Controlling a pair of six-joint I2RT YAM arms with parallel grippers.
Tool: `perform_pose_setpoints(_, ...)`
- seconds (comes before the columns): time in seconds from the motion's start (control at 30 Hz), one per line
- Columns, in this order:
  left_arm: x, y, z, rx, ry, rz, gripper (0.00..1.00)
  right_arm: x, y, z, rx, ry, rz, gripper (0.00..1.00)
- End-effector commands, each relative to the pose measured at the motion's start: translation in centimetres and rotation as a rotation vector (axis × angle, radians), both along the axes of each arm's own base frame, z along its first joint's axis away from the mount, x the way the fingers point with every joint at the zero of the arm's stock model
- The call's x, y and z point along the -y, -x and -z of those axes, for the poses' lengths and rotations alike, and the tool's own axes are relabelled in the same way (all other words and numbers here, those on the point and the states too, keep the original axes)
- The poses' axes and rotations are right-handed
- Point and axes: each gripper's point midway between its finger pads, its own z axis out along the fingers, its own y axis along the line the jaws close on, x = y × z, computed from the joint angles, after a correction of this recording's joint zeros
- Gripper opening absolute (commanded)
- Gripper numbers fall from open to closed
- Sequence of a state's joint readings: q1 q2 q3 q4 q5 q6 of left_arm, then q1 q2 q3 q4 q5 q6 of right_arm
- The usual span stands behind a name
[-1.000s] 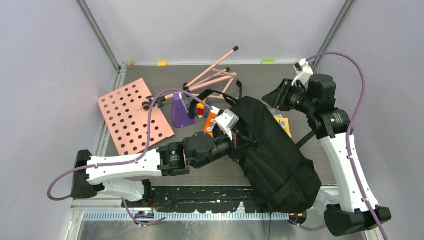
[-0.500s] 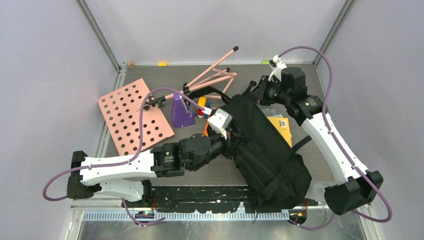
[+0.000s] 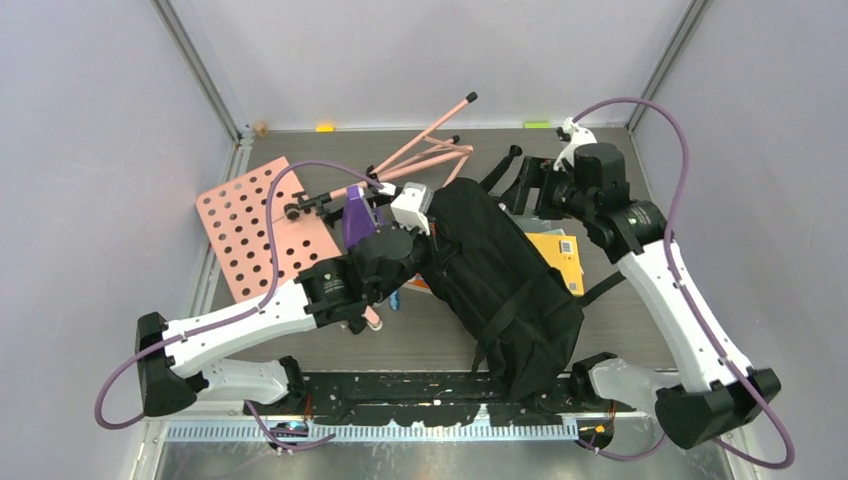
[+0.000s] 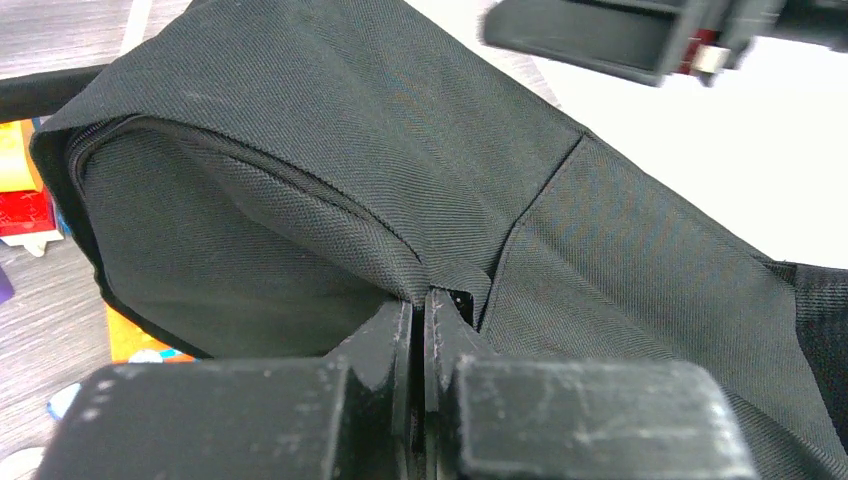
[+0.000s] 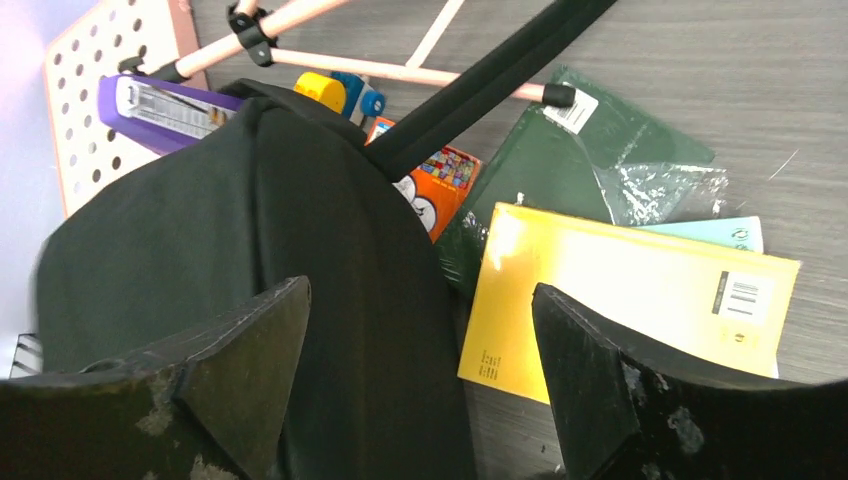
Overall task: Pack the student bag
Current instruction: Place the student bag at the center of the board.
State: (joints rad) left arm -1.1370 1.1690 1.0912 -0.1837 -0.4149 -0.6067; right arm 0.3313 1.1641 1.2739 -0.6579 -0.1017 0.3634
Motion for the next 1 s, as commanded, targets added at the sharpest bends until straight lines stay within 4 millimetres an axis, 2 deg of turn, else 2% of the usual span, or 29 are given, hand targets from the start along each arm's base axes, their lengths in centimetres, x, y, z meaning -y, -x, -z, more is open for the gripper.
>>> perform_pose_setpoints(0.0,-0.1,-1.7,-0.5,-0.015,0.075,-0.033,0.00,0.7,3.2,-6.2,0.164,-0.013,-0.058,0.88)
perform_pose_setpoints(0.17,0.4,-2.3,-0.1,-0.041,0.085,-0.022,0.00,-2.7,7.3,-9.0,0.197,-0.132,-0.299,0.89)
perform_pose_setpoints(0.33,0.3,-3.2,0.0,-0.065,0.094,-0.028,0.00,-4.6,10.3,-9.1,0.168,-0.139,-0.467,0.89)
perform_pose_setpoints(0.57,-0.4,-4.2,0.2,-0.092,0.092,-0.050,0.00,-7.7,13.4,-6.2,0.098,-0.119,-0.609,0.89)
perform_pose_setpoints(0.77,-1.3,-4.9,0.2,-0.109,0.094,-0.059,0.00,-8.6,14.7,-3.2,0.027,-0.019,-0.634,0.88)
perform_pose_setpoints(0.97,-1.2,-5.0,0.4,-0.132,0.092,-0.042,0.00,-9.6,15.4,-2.3,0.011,0.097,-0.655,0.86)
